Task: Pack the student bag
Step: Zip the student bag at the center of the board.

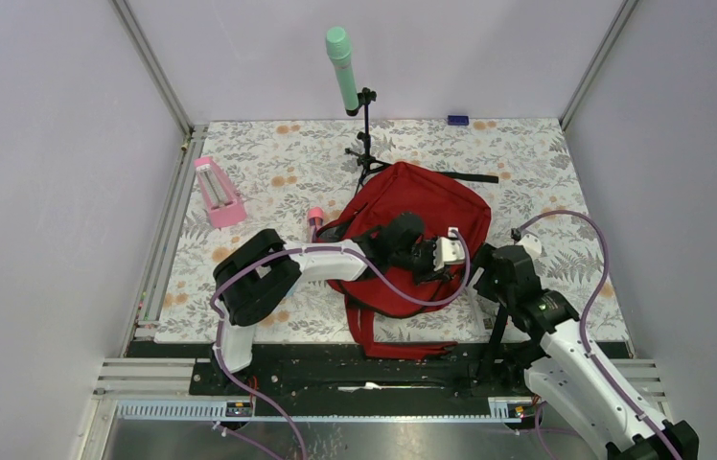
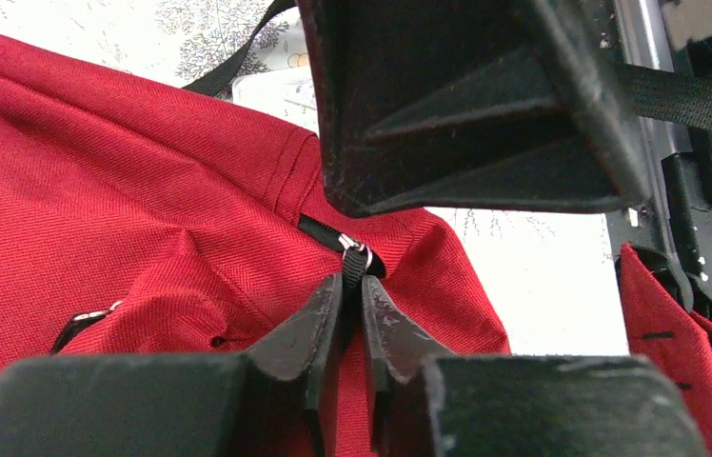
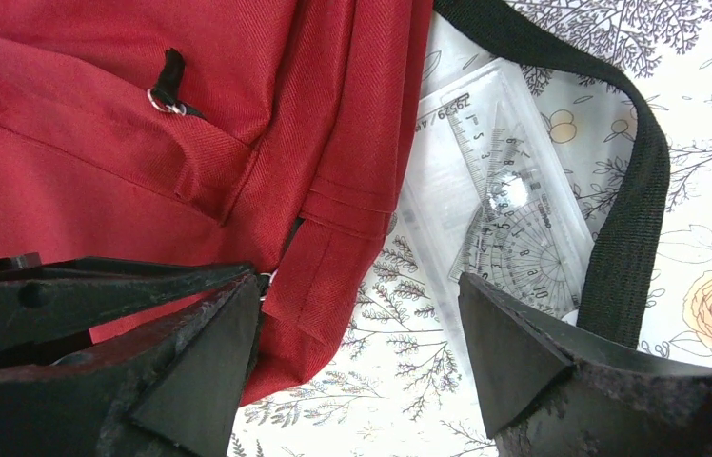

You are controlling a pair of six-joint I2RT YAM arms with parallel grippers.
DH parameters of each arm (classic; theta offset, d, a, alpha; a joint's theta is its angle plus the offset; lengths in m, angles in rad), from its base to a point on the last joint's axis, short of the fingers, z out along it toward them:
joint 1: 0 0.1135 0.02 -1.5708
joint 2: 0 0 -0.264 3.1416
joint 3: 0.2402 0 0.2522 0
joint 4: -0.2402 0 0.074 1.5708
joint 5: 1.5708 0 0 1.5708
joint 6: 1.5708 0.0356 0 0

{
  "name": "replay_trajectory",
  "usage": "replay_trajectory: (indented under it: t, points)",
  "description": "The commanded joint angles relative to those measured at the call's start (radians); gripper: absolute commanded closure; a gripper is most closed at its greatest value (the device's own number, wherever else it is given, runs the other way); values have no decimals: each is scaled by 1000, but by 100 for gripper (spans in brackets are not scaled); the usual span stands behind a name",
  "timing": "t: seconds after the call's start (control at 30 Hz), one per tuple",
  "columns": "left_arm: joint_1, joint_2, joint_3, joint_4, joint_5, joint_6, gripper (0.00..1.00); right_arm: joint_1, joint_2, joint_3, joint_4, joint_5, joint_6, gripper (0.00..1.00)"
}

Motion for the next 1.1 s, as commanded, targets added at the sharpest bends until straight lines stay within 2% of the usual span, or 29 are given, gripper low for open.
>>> replay_trajectory:
  t: [0.0, 0.07, 0.27, 0.57, 0.7, 0.77, 0.8, 0.83, 0.97, 1.0, 1.07]
  points:
    - [6, -14, 52, 1, 11, -10, 94, -3, 18, -18, 58, -21, 30, 16]
    - [6, -19, 52, -1, 19, -26, 100, -4, 29, -34, 96, -33, 49, 16]
    - [2, -67, -22, 69, -9, -96, 100, -4, 80, -91, 212, -48, 147, 20]
    - [-44, -177, -174, 181, -133, -142, 100, -4, 21, -149, 315, -42, 229, 25]
    - [-58, -184, -198, 230, -154, -189, 100, -4, 68, -150, 353, -80, 244, 27]
    - [-67, -181, -202, 236, -163, -196, 100, -3, 91, -160, 392, -105, 259, 31]
    - [-70, -181, -203, 238, -168, -197, 100, -3, 101, -165, 413, -111, 266, 36]
    - [-75, -183, -206, 238, -177, -196, 100, -3, 110, -168, 427, -115, 272, 46]
    - [-109, -230, -268, 281, -316, -145, 100, -3, 123, -151, 425, -78, 266, 90]
    - [-130, -246, -296, 304, -388, -105, 100, -3, 121, -144, 414, -55, 265, 98]
    - [-175, -283, -357, 374, -513, -34, 100, -4, 120, -131, 402, -12, 260, 100]
